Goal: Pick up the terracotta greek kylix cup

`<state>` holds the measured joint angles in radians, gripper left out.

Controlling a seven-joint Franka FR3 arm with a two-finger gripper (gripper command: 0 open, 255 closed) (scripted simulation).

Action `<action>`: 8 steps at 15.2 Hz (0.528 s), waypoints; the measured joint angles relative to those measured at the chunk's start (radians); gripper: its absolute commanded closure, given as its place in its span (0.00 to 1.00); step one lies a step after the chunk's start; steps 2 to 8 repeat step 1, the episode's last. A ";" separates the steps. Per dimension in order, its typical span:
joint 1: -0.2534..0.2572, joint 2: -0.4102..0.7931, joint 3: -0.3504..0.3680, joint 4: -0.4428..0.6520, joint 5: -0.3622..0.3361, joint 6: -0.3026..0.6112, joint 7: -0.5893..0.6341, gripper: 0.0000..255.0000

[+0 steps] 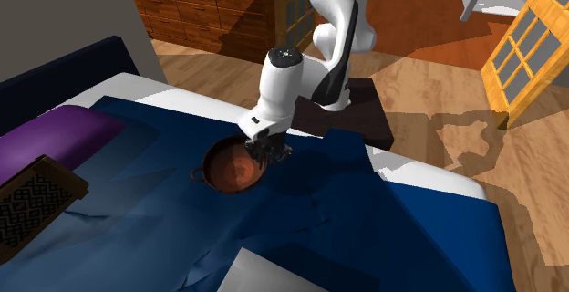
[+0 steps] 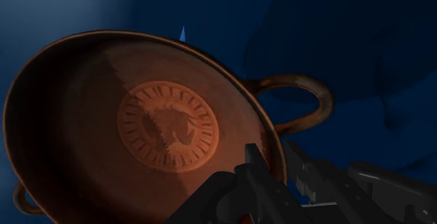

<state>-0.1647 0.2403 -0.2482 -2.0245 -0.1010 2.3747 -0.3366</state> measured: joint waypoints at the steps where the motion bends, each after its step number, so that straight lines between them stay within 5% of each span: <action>1: 0.000 -0.005 0.000 0.003 -0.001 -0.007 0.000 1.00; 8: 0.000 -0.005 0.000 0.003 -0.001 -0.007 0.000 1.00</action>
